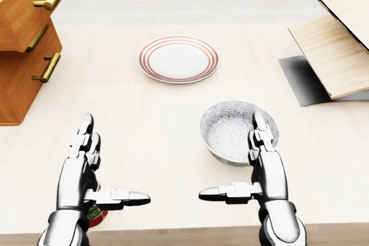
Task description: Close the top drawer of the cabinet.
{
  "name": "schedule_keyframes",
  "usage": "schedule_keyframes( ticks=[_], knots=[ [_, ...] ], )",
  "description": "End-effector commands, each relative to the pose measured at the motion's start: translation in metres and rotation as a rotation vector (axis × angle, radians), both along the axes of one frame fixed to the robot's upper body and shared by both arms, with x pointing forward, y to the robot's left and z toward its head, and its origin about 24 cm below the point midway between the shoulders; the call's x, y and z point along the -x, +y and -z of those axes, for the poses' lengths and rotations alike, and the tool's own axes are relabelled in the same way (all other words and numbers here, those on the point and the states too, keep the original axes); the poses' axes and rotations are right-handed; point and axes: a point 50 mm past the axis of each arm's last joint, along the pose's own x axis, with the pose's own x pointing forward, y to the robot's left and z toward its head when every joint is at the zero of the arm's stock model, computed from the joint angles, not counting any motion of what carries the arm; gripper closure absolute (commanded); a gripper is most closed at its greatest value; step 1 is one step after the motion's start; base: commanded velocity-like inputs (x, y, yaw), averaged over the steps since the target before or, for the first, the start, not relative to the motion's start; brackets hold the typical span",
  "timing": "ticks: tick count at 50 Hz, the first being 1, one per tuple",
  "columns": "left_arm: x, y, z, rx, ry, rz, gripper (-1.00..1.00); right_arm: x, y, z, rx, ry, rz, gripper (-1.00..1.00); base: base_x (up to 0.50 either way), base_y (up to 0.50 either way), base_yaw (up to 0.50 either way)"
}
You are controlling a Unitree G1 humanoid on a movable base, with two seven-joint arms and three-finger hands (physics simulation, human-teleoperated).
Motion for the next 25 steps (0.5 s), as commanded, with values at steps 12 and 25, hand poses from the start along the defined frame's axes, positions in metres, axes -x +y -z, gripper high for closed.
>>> schedule_keyframes(
  ticks=[12, 25],
  knots=[
    [0.019, 0.006, -0.011, -0.011, -0.023, 0.011, -1.00, 0.024, -0.016, -0.013, 0.007, -0.025, 0.016, -1.00, 0.00, 0.00, 0.00],
    [0.021, 0.008, -0.025, -0.063, -0.118, -0.012, -1.00, 0.023, -0.017, -0.014, 0.023, -0.030, 0.017, -1.00, 0.00, 0.00, 0.00]
  ],
)
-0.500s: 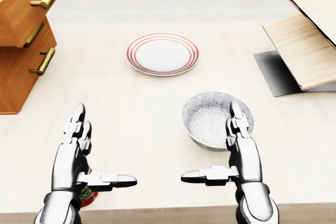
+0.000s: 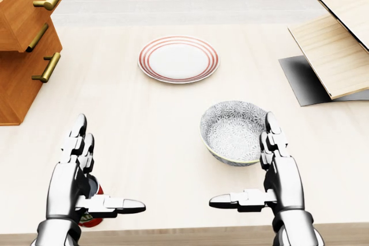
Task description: Close the top drawer of the cabinet.
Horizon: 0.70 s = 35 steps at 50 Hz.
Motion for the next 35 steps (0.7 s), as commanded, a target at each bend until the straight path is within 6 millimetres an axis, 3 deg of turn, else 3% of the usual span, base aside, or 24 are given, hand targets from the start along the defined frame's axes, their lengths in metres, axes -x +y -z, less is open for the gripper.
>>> schedule_keyframes(
  ticks=[1, 6, 9, 11, 13, 17, 22, 28, 32, 35],
  knots=[
    [0.006, 0.002, -0.018, 0.018, -0.086, -0.007, -1.00, 0.004, -0.003, -0.007, -0.002, -0.030, 0.015, -1.00, 0.00, 0.00, 0.00],
    [0.011, 0.003, -0.036, 0.011, -0.140, -0.006, -1.00, 0.011, 0.001, -0.028, -0.070, -0.074, -0.015, -1.00, 0.00, 0.00, 0.00],
    [0.010, 0.005, -0.049, 0.052, -0.169, -0.017, -1.00, 0.010, -0.001, -0.036, -0.012, -0.098, 0.012, -1.00, 0.00, 0.00, 0.00],
    [0.016, 0.003, -0.062, 0.059, -0.196, 0.016, -1.00, 0.014, 0.004, -0.059, 0.017, -0.193, -0.011, -1.00, 0.00, 0.00, 0.00],
    [0.017, 0.004, -0.065, 0.056, -0.205, 0.012, -1.00, 0.016, 0.006, -0.066, -0.018, -0.229, -0.020, -1.00, 0.00, 0.00, 0.00],
    [0.017, 0.011, -0.076, 0.053, -0.252, -0.014, -1.00, 0.015, -0.001, -0.066, 0.008, -0.227, -0.002, -1.00, 0.00, 0.00, 0.00],
    [0.019, 0.015, -0.092, 0.071, -0.328, -0.011, -1.00, 0.022, -0.011, -0.092, 0.033, -0.340, 0.027, -1.00, 0.00, 0.00, 0.00],
    [0.020, 0.020, -0.104, 0.085, -0.382, -0.023, -1.00, 0.027, -0.015, -0.104, 0.045, -0.392, 0.030, -1.00, 0.00, 0.00, 0.00],
    [0.021, 0.023, -0.105, 0.077, -0.388, -0.037, -1.00, 0.033, -0.012, -0.124, 0.060, -0.487, 0.018, -1.00, 0.00, 0.00, 0.00],
    [0.019, 0.025, -0.107, 0.049, -0.389, -0.062, -1.00, 0.032, -0.012, -0.121, 0.066, -0.471, 0.016, -1.00, 0.00, 0.00, 0.00]
  ],
)
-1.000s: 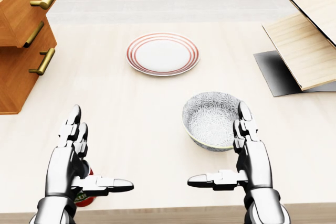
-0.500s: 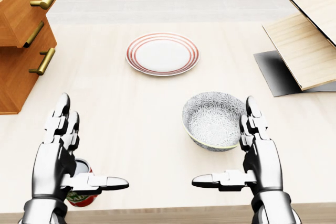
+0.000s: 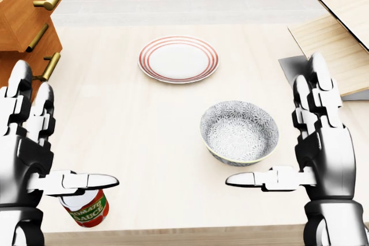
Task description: Close the top drawer of the cabinet.
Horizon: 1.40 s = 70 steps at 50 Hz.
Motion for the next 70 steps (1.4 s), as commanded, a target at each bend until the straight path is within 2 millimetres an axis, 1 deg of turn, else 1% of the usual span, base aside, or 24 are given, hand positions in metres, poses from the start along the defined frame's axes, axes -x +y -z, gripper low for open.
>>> schedule_keyframes(
  ticks=[1, 4, 5, 6, 8, 10, 11, 13, 17, 19, 21, 22, 26, 31, 34, 38, 39, 43, 53, 64, 66, 67, 68, 70],
  knots=[
    [0.004, 0.007, -0.021, -0.021, -0.090, -0.036, -1.00, 0.008, -0.004, -0.021, 0.040, -0.094, 0.012, -1.00, 0.00, 0.00, 0.00],
    [0.005, 0.009, -0.027, -0.010, -0.120, -0.040, -1.00, 0.012, -0.005, -0.026, 0.035, -0.116, 0.016, -1.00, 0.00, 0.00, 0.00],
    [0.006, 0.010, -0.030, -0.017, -0.135, -0.044, -1.00, 0.016, -0.004, -0.033, 0.048, -0.152, 0.009, -1.00, 0.00, 0.00, 0.00],
    [0.007, 0.010, -0.033, -0.013, -0.146, -0.044, -1.00, 0.017, -0.003, -0.035, 0.058, -0.162, 0.009, -1.00, 0.00, 0.00, 0.00],
    [0.007, 0.010, -0.032, -0.032, -0.139, -0.052, -1.00, 0.020, -0.003, -0.043, 0.059, -0.200, 0.006, -1.00, 0.00, 0.00, 0.00],
    [0.008, 0.009, -0.031, -0.078, -0.134, -0.075, -1.00, 0.021, -0.002, -0.046, 0.065, -0.216, 0.003, -1.00, 0.00, 0.00, 0.00],
    [0.012, 0.007, -0.038, -0.055, -0.168, -0.053, -1.00, 0.022, -0.002, -0.050, 0.071, -0.232, 0.005, -1.00, 0.00, 0.00, 0.00],
    [0.010, 0.009, -0.039, -0.057, -0.171, -0.064, -1.00, 0.025, -0.002, -0.055, 0.072, -0.258, 0.001, -1.00, 0.00, 0.00, 0.00],
    [0.008, 0.013, -0.038, -0.041, -0.170, -0.072, -1.00, 0.026, -0.002, -0.056, 0.083, -0.263, 0.003, -1.00, 0.00, 0.00, 0.00],
    [0.013, 0.013, -0.050, -0.033, -0.225, -0.073, -1.00, 0.028, -0.001, -0.060, 0.090, -0.286, -0.002, -1.00, 0.00, 0.00, 0.00],
    [0.015, 0.014, -0.053, -0.034, -0.242, -0.075, -1.00, 0.027, -0.002, -0.060, 0.092, -0.284, 0.002, -1.00, 0.00, 0.00, 0.00],
    [0.016, 0.014, -0.054, -0.028, -0.250, -0.073, -1.00, 0.029, -0.002, -0.063, 0.092, -0.301, 0.003, -1.00, 0.00, 0.00, 0.00],
    [0.016, 0.016, -0.053, -0.027, -0.244, -0.076, -1.00, 0.029, -0.005, -0.065, 0.096, -0.308, 0.013, -1.00, 0.00, 0.00, 0.00],
    [0.019, 0.015, -0.059, -0.030, -0.275, -0.082, -1.00, 0.034, -0.009, -0.076, 0.106, -0.365, 0.029, -1.00, 0.00, 0.00, 0.00],
    [0.020, 0.017, -0.062, -0.021, -0.286, -0.085, -1.00, 0.034, -0.010, -0.076, 0.105, -0.364, 0.029, -1.00, 0.00, 0.00, 0.00],
    [0.027, 0.016, -0.070, -0.016, -0.333, -0.090, -1.00, 0.031, -0.009, -0.071, 0.104, -0.335, 0.031, -1.00, 0.00, 0.00, 0.00],
    [0.030, 0.016, -0.074, -0.015, -0.355, -0.088, -1.00, 0.032, -0.008, -0.071, 0.108, -0.339, 0.028, -1.00, 0.00, 0.00, 0.00],
    [0.032, 0.017, -0.078, -0.009, -0.376, -0.089, -1.00, 0.032, -0.009, -0.073, 0.110, -0.346, 0.029, -1.00, 0.00, 0.00, 0.00],
    [0.030, 0.017, -0.076, -0.011, -0.364, -0.092, -1.00, 0.032, -0.010, -0.073, 0.106, -0.350, 0.034, -1.00, 0.00, 0.00, 0.00],
    [0.030, 0.017, -0.078, -0.029, -0.371, -0.103, -1.00, 0.031, -0.010, -0.069, 0.113, -0.327, 0.034, -1.00, 0.00, 0.00, 0.00],
    [0.034, 0.009, -0.076, -0.065, -0.363, -0.037, -1.00, 0.030, -0.009, -0.068, 0.121, -0.319, 0.033, -1.00, 0.00, 0.00, 0.00],
    [0.034, 0.010, -0.076, -0.066, -0.365, -0.070, -1.00, 0.030, -0.009, -0.069, 0.113, -0.325, 0.031, -1.00, 0.00, 0.00, 0.00],
    [0.036, 0.011, -0.078, -0.021, -0.383, -0.055, -1.00, 0.030, -0.009, -0.068, 0.116, -0.320, 0.030, -1.00, 0.00, 0.00, 0.00],
    [0.033, 0.015, -0.077, -0.018, -0.373, -0.079, -1.00, 0.030, -0.008, -0.068, 0.119, -0.318, 0.027, -1.00, 0.00, 0.00, 0.00]
  ],
)
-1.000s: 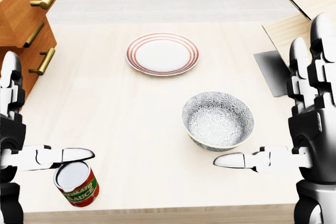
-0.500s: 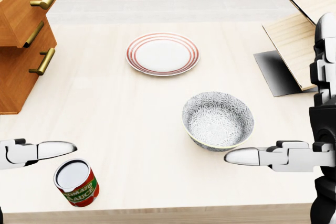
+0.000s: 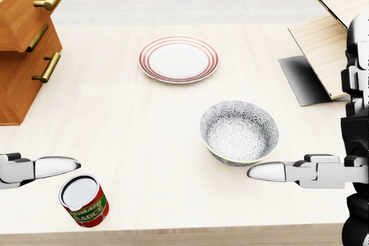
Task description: Close the top drawer of the cabinet.
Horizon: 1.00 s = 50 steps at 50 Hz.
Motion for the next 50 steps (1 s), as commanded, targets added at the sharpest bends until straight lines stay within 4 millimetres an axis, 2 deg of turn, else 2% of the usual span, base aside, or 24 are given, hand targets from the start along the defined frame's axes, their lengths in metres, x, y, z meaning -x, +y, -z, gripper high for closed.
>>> schedule_keyframes(
  ticks=[1, 3, 13, 25, 28, 30, 43, 50],
  knots=[
    [0.001, 0.002, 0.000, 0.023, -0.005, 0.006, -1.00, 0.000, 0.002, 0.002, 0.013, 0.009, -0.010, -1.00, 0.00, 0.00, 0.00],
    [0.002, 0.003, -0.001, 0.020, -0.010, 0.001, -1.00, 0.006, 0.002, -0.005, -0.012, -0.028, -0.046, -1.00, 0.00, 0.25, 0.00],
    [0.001, 0.005, -0.001, 0.014, -0.004, -0.014, -1.00, 0.004, 0.004, -0.006, 0.019, -0.029, -0.045, -1.00, 0.01, 0.50, 0.00],
    [-0.003, 0.005, 0.009, 0.017, 0.047, -0.013, -1.00, 0.002, 0.005, -0.002, 0.017, -0.010, -0.050, -1.00, 0.02, 0.50, 0.00],
    [-0.002, 0.005, 0.006, 0.027, 0.030, -0.010, -1.00, 0.002, 0.006, -0.001, 0.015, -0.003, -0.051, -1.00, 0.03, 0.50, 0.00],
    [0.001, 0.007, 0.003, 0.092, -0.001, 0.021, -1.00, 0.001, 0.004, 0.001, 0.010, 0.005, -0.043, -1.00, 0.03, 0.50, 0.00],
    [-0.002, 0.007, 0.007, 0.064, 0.030, 0.006, -1.00, 0.004, 0.007, -0.004, 0.017, -0.019, -0.052, -1.00, 0.03, 0.50, 0.00],
    [-0.002, 0.006, 0.008, 0.066, 0.034, 0.014, -1.00, 0.002, 0.007, 0.000, 0.012, 0.003, -0.052, -1.00, 0.03, 0.50, 0.00]
  ],
)
